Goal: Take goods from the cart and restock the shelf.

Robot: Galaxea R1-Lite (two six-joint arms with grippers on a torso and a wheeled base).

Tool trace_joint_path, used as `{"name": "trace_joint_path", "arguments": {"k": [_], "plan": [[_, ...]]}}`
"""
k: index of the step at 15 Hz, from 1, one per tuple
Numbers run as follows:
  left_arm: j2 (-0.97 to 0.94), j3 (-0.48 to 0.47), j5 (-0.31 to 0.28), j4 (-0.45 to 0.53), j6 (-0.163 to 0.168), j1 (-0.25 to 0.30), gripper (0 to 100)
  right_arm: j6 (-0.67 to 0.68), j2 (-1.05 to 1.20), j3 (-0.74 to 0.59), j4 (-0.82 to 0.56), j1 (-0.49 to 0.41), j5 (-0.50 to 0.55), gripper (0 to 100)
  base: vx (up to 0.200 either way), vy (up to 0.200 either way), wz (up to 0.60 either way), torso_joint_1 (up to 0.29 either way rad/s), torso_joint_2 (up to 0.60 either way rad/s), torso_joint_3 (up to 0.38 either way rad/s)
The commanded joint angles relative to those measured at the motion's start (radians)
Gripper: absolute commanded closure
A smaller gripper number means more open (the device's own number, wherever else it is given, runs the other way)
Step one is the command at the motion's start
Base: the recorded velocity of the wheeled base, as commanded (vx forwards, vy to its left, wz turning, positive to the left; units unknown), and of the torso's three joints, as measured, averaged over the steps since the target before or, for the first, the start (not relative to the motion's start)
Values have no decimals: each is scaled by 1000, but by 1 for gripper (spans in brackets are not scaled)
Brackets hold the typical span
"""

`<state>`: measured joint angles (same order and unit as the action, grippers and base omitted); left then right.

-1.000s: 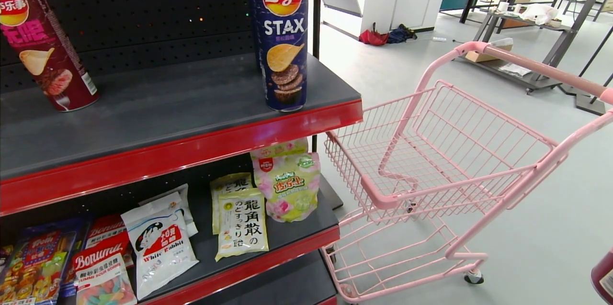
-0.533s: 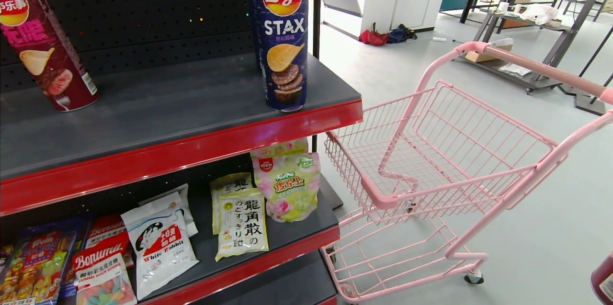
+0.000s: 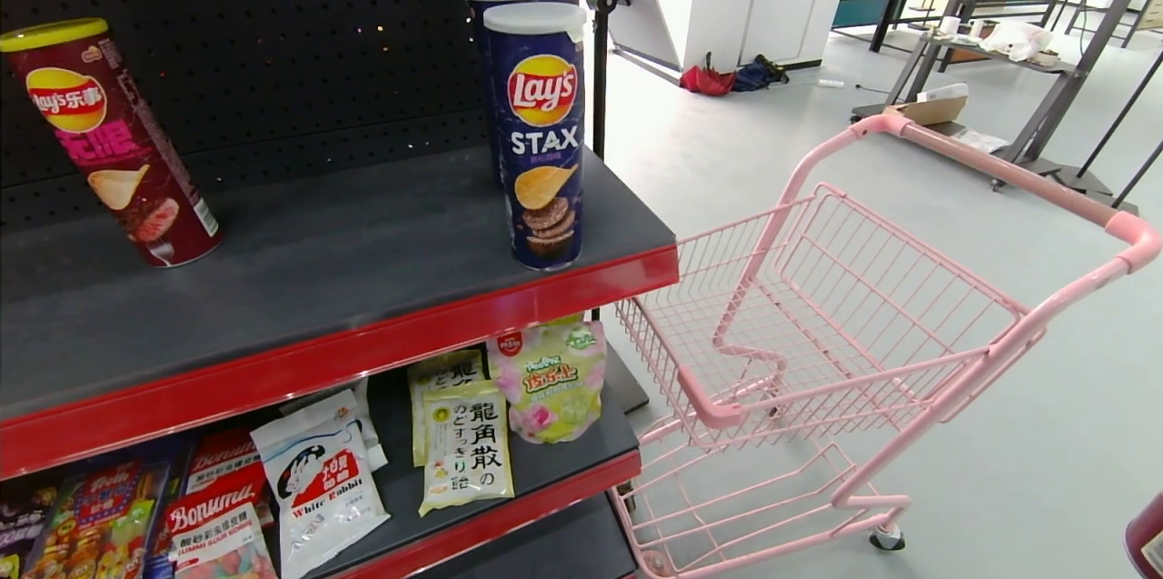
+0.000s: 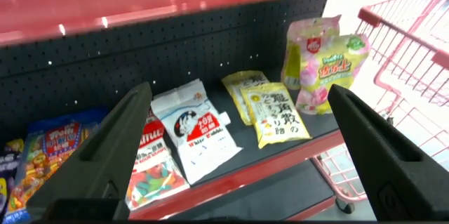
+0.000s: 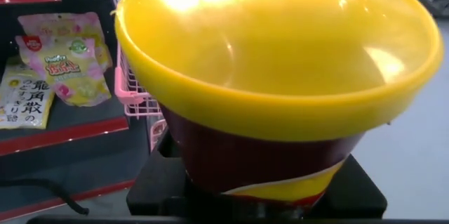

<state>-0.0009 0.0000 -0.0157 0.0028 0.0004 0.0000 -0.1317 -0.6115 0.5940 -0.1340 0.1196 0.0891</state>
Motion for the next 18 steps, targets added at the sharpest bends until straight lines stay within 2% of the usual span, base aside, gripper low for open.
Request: {"name": "trace_joint_path", "arguments": {"k": [1, 8, 18], "plan": [[1, 0, -1, 0, 0, 0, 0, 0, -5, 0, 1, 0, 0, 100, 0, 0, 0, 178, -540, -354], [1, 0, -1, 0, 0, 0, 0, -2, -13, 0, -1, 2, -2, 100, 0, 0, 0, 221, -579, -362], [1, 0, -1, 0, 0, 0, 0, -3, -17, -2, -1, 3, -5, 100, 0, 0, 0, 165, -384, -224]]}}
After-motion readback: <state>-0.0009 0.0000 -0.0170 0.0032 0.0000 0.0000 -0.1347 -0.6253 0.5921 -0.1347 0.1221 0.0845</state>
